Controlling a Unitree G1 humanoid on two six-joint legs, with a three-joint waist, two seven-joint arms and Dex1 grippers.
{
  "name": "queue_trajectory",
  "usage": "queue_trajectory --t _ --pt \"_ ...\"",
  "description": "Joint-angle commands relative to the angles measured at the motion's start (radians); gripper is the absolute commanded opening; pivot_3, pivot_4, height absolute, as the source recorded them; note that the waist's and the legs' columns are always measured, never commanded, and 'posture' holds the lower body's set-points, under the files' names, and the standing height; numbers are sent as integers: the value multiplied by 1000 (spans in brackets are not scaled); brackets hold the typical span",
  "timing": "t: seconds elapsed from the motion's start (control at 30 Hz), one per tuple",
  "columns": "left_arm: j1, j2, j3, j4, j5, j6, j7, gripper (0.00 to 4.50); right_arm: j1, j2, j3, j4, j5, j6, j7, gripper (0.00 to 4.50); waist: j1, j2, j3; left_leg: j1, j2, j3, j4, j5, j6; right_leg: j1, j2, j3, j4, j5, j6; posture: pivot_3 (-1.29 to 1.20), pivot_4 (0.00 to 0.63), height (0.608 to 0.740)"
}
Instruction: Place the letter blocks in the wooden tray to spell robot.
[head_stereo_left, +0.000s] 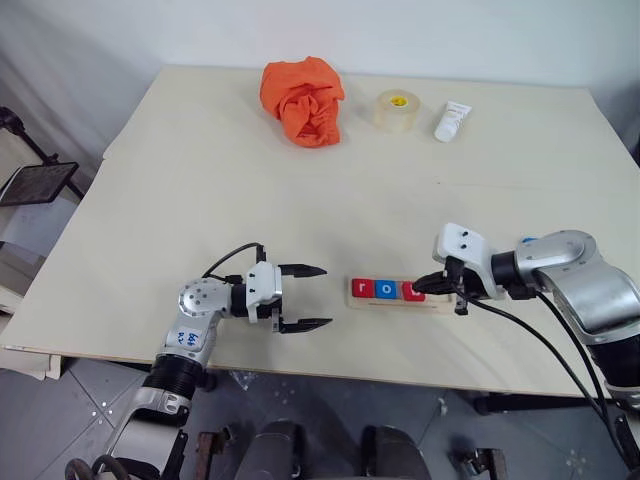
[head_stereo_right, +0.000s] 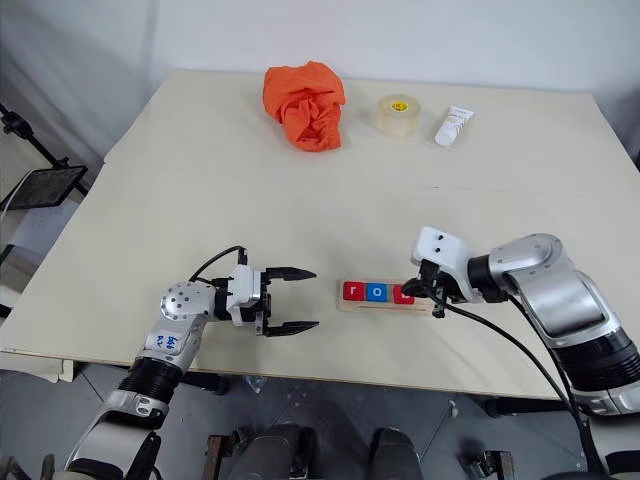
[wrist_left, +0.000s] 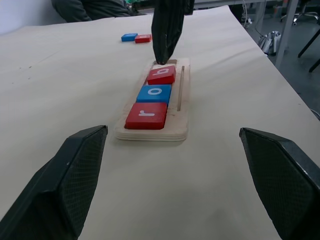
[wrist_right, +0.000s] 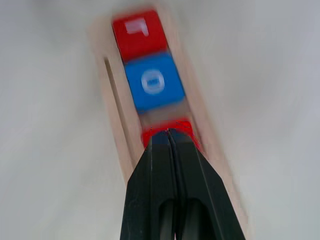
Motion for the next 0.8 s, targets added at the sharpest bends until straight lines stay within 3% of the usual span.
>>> queue_trajectory --t 0.03,0.8 --pt "-8 0 3 -22 -4 -11 0 4500 18 -26 -32 5 -10 -33 -2 24 -1 0 0 0 0 0 0 0 0 0 0 0 0 0 0 0 150 740" --pt "5 6 3 -42 -3 -9 9 4500 2 58 14 30 -30 -45 -22 24 0 0 0 0 0 0 0 0 0 0 0 0 0 0 0 0 150 740"
